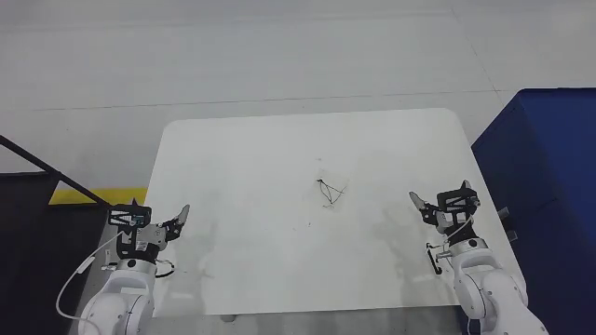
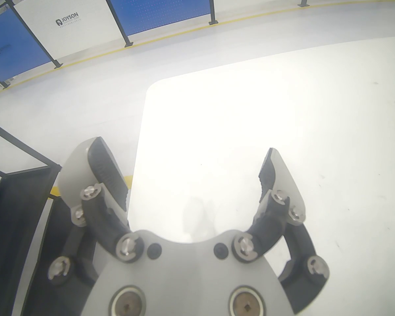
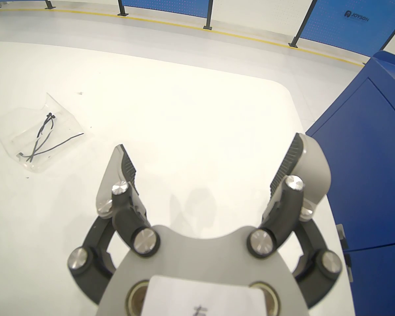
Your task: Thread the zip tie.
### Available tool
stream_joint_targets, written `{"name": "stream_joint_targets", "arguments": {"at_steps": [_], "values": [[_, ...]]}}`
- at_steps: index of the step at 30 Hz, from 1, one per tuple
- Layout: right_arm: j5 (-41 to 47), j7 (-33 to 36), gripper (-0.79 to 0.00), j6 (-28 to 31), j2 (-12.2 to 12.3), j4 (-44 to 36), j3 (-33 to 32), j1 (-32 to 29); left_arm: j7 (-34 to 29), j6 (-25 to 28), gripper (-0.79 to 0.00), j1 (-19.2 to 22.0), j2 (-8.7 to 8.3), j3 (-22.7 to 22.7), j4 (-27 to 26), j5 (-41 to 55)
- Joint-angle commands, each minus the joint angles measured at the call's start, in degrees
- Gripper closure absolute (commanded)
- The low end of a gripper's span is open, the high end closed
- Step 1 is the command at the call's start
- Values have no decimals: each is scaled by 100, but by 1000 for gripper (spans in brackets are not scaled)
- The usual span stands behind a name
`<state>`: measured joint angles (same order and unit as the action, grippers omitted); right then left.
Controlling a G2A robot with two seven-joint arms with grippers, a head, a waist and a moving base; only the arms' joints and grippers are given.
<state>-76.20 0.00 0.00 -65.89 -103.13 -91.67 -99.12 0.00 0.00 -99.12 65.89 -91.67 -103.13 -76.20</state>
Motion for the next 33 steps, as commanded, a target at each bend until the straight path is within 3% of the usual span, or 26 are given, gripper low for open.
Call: {"name": "stream_joint_targets", "arguments": {"at_steps": [1,13,16,17,22,28,29,33], "values": [[0,0,-785,0,0,0,0,0,0,0,-784,0,0,0,0,0],[117,-271,-785,149,8,-304,-197,-233,0,0,-785,0,0,0,0,0],[671,672,-785,897,63,-760,-500,77,0,0,-785,0,0,0,0,0],[758,1294,-785,1309,98,-836,-507,285,0,0,-785,0,0,0,0,0],[1857,3382,-785,2224,156,-732,-58,1932,0,0,-785,0,0,0,0,0],[2807,5420,-785,1843,66,35,1232,3739,0,0,-785,0,0,0,0,0],[2716,5537,-785,1667,45,139,1383,4000,0,0,-785,0,0,0,0,0],[2716,5537,-785,1667,45,139,1383,4000,0,0,-785,0,0,0,0,0]]}}
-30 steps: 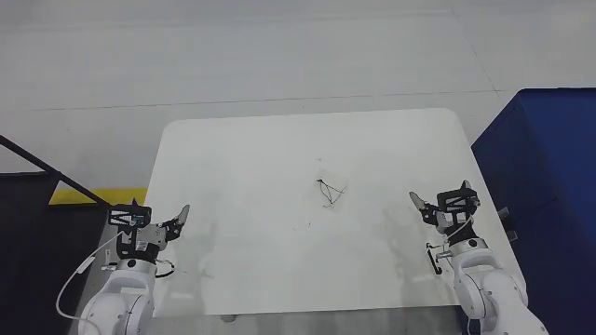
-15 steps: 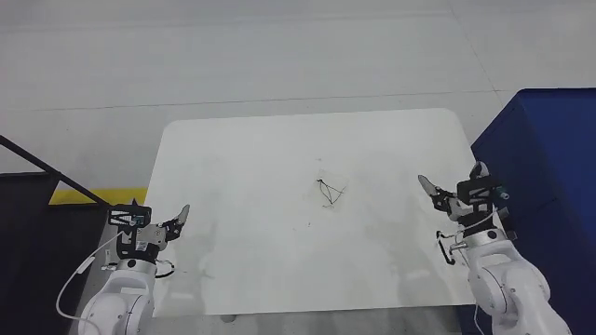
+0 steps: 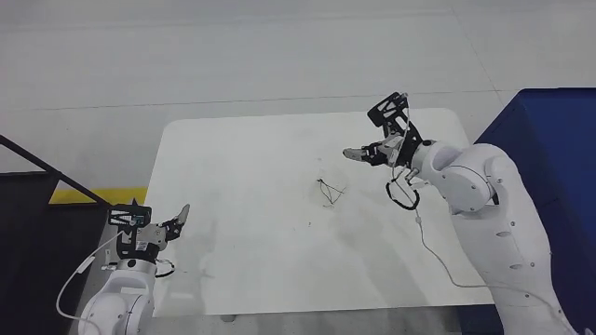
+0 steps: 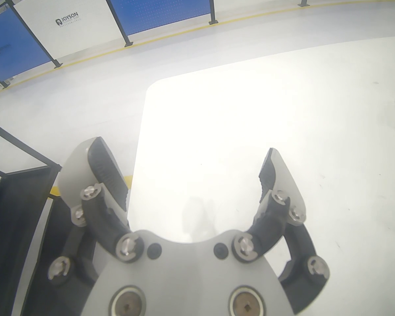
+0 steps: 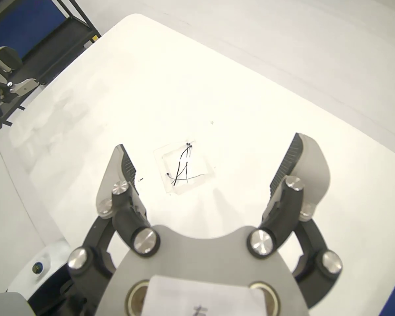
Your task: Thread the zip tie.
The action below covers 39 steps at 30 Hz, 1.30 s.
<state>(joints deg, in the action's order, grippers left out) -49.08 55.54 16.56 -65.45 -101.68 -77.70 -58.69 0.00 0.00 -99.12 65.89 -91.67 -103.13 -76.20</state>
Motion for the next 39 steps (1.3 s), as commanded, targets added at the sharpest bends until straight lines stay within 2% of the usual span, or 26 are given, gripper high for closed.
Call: {"name": "stream_joint_targets", "arguments": {"at_steps": [1,6,8,9,11,13,18,20,28,30,31,33,38,39], "values": [[3,-17,-785,11,1,-7,-14,-43,0,0,-785,0,0,0,0,0],[3,-17,-785,11,1,-7,-14,-43,0,0,-785,0,0,0,0,0],[377,68,-785,292,-7,9,92,-55,0,0,-785,0,0,0,0,0],[754,395,-785,563,-5,187,182,79,0,0,-785,0,0,0,0,0],[1375,1117,-785,1096,-15,688,416,744,0,0,-785,0,0,0,0,0],[1848,1692,-785,1321,-72,1321,849,1390,0,0,-785,0,0,0,0,0],[3555,2336,-785,885,-333,2992,2684,2961,0,0,-785,0,0,0,0,0],[3846,2414,-785,806,-396,3494,3265,3420,0,0,-785,0,0,0,0,0],[3846,2414,-785,806,-396,3494,3265,3420,0,0,-785,0,0,0,0,0],[4350,2322,-785,897,-405,3415,3289,3256,0,0,-785,0,0,0,0,0],[4799,2330,-785,889,-383,3527,3292,3200,0,0,-785,0,0,0,0,0],[4901,2361,-785,857,-333,4073,3261,3341,0,0,-785,0,0,0,0,0],[5183,2593,-785,626,-493,4793,3893,3749,0,0,-785,0,0,0,0,0],[5092,2555,-576,664,-532,4894,4038,3822,0,0,-785,0,0,0,0,0]]}}
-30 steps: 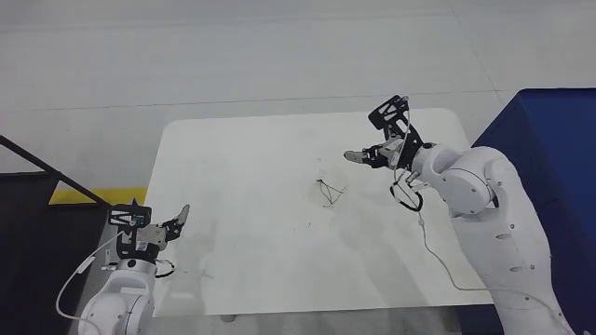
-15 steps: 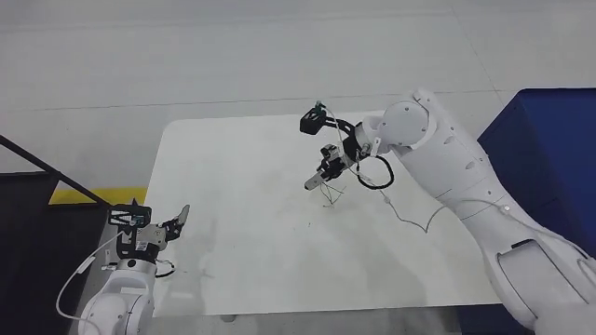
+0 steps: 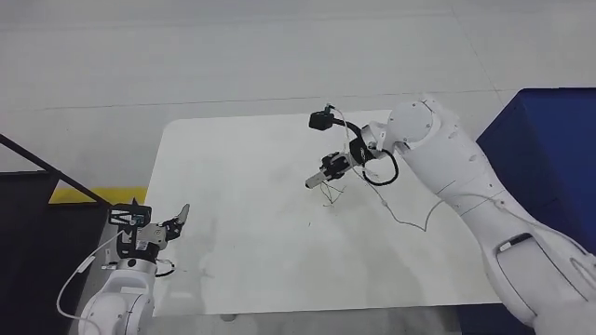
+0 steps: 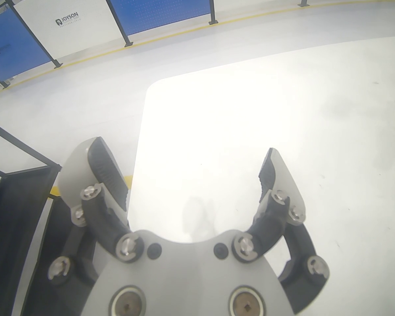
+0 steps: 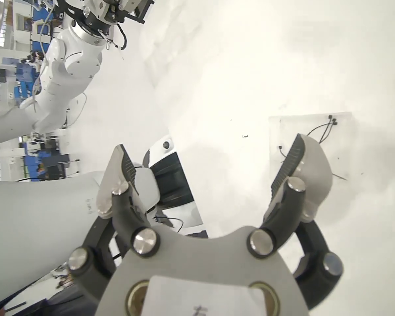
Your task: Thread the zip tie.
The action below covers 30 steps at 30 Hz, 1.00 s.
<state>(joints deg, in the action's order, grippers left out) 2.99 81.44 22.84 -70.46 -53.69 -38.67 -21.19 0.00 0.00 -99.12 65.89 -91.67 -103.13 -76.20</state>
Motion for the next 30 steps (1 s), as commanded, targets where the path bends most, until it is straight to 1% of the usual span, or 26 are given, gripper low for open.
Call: {"name": "stream_joint_targets", "arguments": {"at_steps": [1,2,3,4,6,8,9,14,17,18,21,24,26,30], "values": [[-155,-73,-357,73,-74,170,277,125,0,0,-785,0,0,0,0,0],[-160,-91,-289,92,-119,237,425,160,0,0,-785,0,0,0,0,0],[-217,-90,-268,91,-162,318,587,206,0,0,-785,0,0,0,0,0],[-315,-95,-228,95,-207,407,750,261,0,0,-785,0,0,0,0,0],[-544,-128,-206,128,-303,638,1029,374,0,0,-785,0,0,0,0,0],[-666,-191,-212,191,-411,836,1246,430,0,0,-785,0,0,0,0,0],[-666,-211,-197,212,-463,917,1337,453,0,0,-785,0,0,0,0,0],[-818,-342,-209,342,-680,1322,1665,593,0,0,-785,0,0,0,0,0],[-931,-416,-200,407,-798,1539,1804,659,0,0,-785,0,0,0,0,0],[-1034,-487,-185,408,-839,1617,1841,689,0,0,-785,0,0,0,0,0],[-1485,-805,-172,241,-969,1712,1993,735,0,0,-785,0,0,0,0,0],[-1973,-1058,-206,-142,-1090,1784,2145,777,0,0,-785,0,0,0,0,0],[-2114,-1118,-222,-287,-1164,1787,2198,770,0,0,-785,0,0,0,0,0],[-2233,-1123,-234,-358,-1289,1865,2249,749,0,0,-785,0,0,0,0,0]]}}
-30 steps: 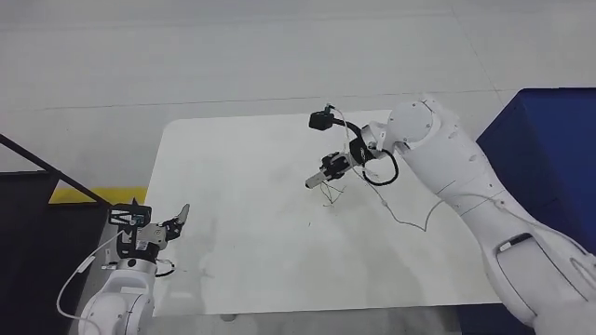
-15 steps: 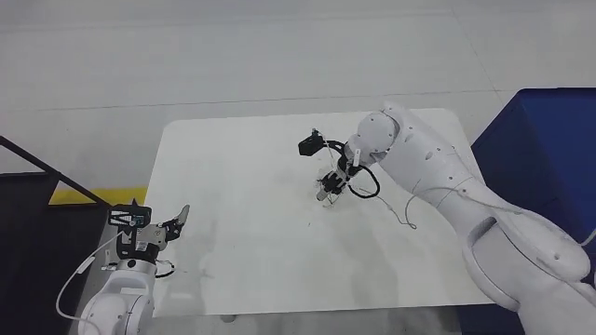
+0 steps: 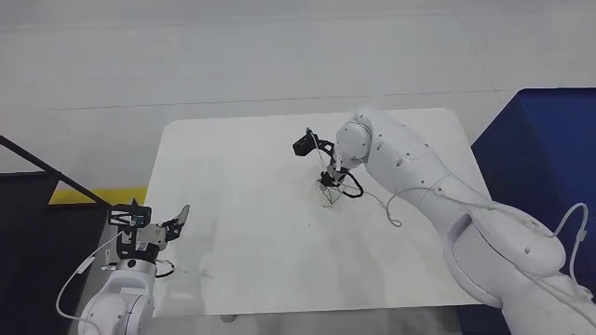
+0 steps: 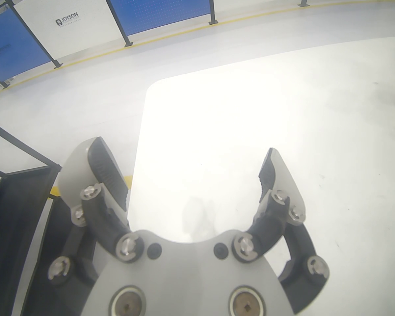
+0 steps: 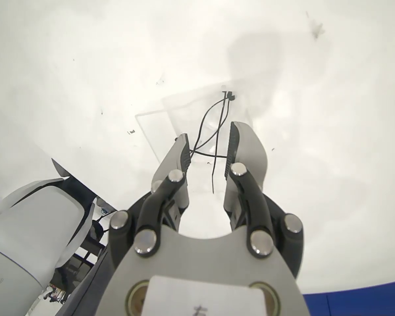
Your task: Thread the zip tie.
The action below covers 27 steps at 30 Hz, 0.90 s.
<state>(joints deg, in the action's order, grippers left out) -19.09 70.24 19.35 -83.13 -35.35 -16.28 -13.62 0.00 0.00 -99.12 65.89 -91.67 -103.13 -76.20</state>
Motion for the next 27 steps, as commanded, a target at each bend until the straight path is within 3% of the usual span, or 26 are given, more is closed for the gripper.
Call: {"name": "stream_joint_targets", "arguments": {"at_steps": [1,14,27], "values": [[-44,-4,-231,-5,-54,64,20,-15,0,0,-785,0,0,0,0,0],[-15,-96,-194,24,-436,749,-25,-12,0,0,-785,0,0,0,0,0],[-65,-153,-154,100,-660,1234,-128,54,0,0,-785,0,0,0,0,0]]}}
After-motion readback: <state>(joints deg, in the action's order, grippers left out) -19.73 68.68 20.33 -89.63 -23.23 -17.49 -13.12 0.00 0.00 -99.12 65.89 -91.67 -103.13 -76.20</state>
